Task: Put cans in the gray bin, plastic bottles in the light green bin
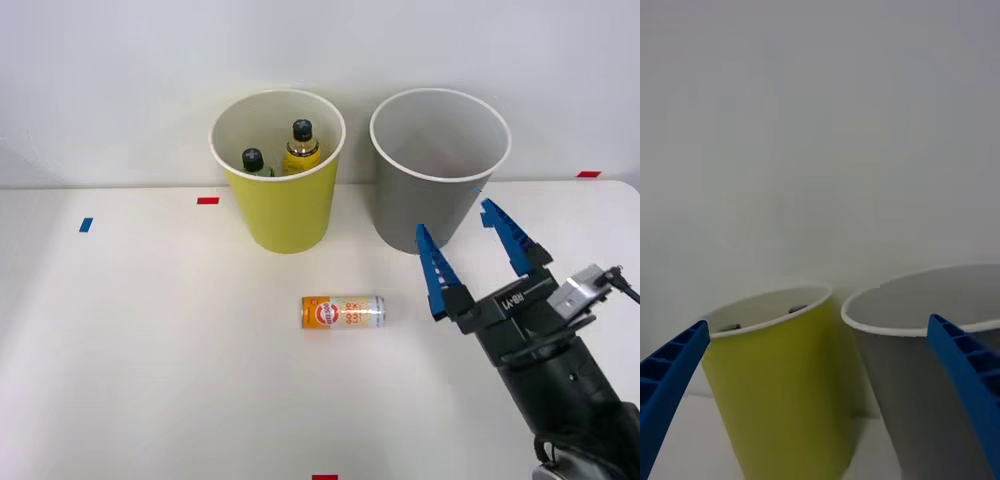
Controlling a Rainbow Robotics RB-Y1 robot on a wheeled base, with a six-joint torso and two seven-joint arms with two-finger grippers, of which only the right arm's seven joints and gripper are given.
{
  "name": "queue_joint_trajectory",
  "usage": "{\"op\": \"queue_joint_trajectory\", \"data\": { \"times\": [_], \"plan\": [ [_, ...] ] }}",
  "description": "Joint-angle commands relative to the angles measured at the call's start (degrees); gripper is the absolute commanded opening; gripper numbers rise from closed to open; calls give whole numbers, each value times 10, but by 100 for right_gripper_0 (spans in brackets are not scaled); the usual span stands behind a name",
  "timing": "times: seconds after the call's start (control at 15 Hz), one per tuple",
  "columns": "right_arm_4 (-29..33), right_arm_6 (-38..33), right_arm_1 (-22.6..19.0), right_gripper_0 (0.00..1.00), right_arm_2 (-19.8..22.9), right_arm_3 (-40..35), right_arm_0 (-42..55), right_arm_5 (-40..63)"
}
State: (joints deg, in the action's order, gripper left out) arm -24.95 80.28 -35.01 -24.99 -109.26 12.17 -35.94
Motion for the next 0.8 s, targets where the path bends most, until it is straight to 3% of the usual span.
{"op": "queue_joint_trajectory", "data": {
  "times": [0.07,0.33,0.8],
  "plan": [
    [4,1,-3,100,24,0,63,-30],
    [9,2,5,100,52,0,135,-49],
    [26,4,57,100,84,0,209,-50]
  ]
}}
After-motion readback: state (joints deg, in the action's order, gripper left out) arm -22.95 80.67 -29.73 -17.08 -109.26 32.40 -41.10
